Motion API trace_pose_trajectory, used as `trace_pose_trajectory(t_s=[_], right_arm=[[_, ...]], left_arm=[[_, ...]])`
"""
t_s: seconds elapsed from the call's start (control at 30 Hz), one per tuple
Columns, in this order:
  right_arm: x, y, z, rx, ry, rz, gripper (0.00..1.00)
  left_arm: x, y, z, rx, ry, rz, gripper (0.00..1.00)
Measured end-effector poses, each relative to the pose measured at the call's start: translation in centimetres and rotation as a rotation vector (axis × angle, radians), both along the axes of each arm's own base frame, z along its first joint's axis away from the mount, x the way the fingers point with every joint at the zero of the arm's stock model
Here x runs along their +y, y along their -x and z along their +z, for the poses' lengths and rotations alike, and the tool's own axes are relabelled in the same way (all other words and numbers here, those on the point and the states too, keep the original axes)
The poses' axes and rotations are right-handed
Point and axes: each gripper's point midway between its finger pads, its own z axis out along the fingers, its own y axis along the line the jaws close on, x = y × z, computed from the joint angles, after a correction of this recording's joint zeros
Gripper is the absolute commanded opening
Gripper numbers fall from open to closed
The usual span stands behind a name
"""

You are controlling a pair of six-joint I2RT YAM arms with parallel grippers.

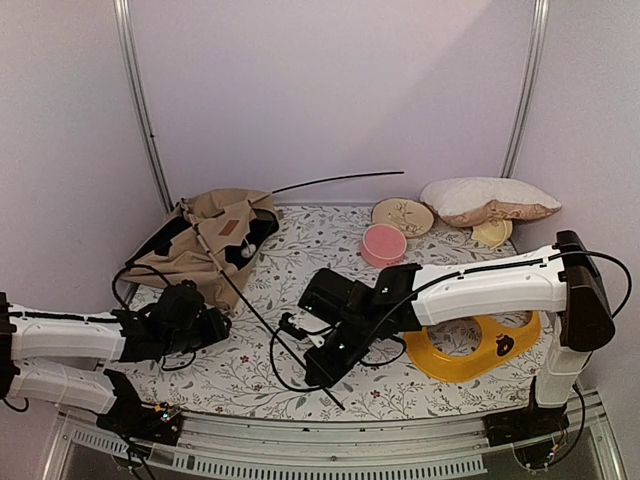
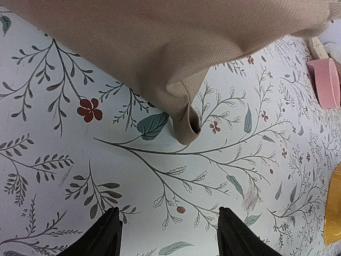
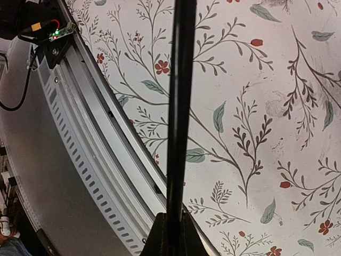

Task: Set up the pet tent

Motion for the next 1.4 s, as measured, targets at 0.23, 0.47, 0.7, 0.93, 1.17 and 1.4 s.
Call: trace_pose_trajectory(t_s=[0.23, 0.47, 0.7, 0.93, 1.17, 1.4], right_arm=[[0.1, 0.1, 0.2, 0.007, -0.005, 0.003, 0.00], [0.5, 0.0, 0.8, 0.004, -0.021, -0.001, 0.00], [0.9, -0.2, 1.5, 0.004, -0.030, -0.008, 0.00], [1.0, -0.2, 2.1, 0.004, -0.032, -0.011, 0.00], [1.7, -0.5, 3.8, -0.010, -0.058, -0.012, 0.00], [2.8, -1.5, 6.1, -0.040, -0.113, -0.024, 0.00]], left_arm=[[-0.3, -1.9, -2.1, 0.003, -0.096, 0.026, 0.51], [-1.0, -4.2, -1.6, -0.054, -0.136, 0.053, 0.46], [-1.4, -5.6, -1.6, -0.086, -0.181, 0.055, 0.32], [-0.9, -6.2, -1.3, -0.119, -0.208, 0.056, 0.00], [-1.6, -6.3, -0.3, -0.175, -0.201, -0.014, 0.00], [-3.6, -4.1, 3.6, -0.283, -0.100, -0.146, 0.00]])
